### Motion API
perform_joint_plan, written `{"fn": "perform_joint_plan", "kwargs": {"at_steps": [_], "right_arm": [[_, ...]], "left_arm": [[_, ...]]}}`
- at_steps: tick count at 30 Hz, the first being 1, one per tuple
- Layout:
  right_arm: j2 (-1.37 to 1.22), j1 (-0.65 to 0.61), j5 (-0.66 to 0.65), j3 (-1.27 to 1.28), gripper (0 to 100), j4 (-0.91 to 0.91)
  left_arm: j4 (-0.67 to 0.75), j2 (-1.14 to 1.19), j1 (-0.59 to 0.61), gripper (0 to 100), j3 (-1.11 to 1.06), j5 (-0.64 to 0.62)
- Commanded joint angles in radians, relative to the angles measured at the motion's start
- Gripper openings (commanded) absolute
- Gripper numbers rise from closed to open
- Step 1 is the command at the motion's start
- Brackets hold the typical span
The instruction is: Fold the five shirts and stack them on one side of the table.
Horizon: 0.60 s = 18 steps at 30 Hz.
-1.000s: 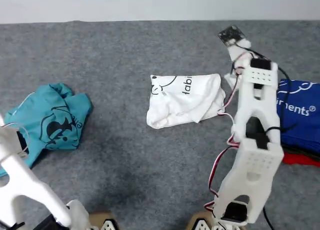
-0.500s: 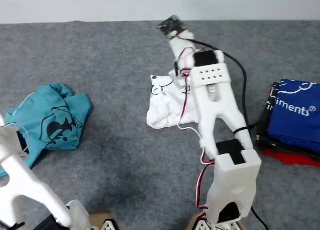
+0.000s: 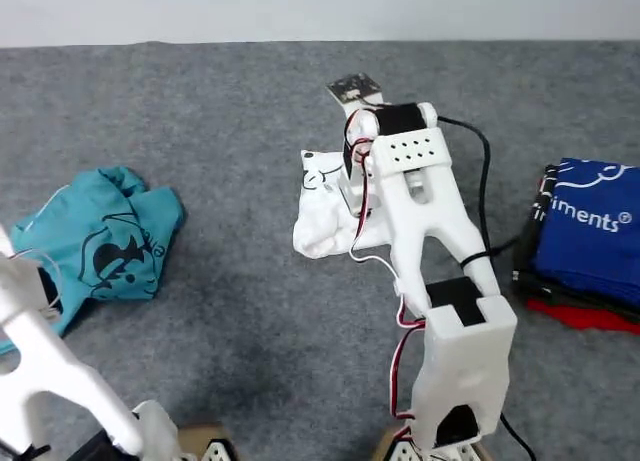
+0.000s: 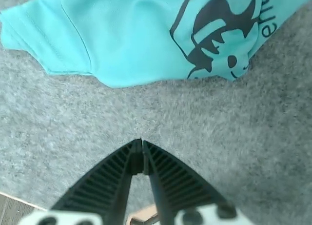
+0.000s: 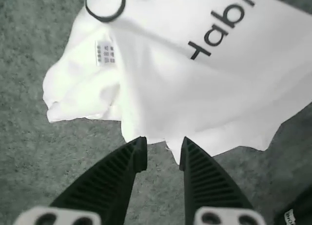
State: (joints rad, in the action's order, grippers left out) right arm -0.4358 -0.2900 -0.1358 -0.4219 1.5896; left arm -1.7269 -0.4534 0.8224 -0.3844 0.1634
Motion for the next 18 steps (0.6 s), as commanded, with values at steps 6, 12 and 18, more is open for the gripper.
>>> {"fn": "perform_joint_plan", "kwargs": {"at_steps": [6,12,18], "right_arm": [[0.002,0.073,0.071,-0.06,12.3,0.082],[-0.002,0.154,0.071,-0.06,12.3,0.13],[-0.064,0.156,0.069,-0.058,12.2,0.07]], "left_arm": [[-0.009,-0.037,0.003,0,-0.001,0.008],[-0.009,-0.037,0.003,0,-0.001,0.008],[-0.009,-0.037,0.003,0,-0.001,0.005]]}}
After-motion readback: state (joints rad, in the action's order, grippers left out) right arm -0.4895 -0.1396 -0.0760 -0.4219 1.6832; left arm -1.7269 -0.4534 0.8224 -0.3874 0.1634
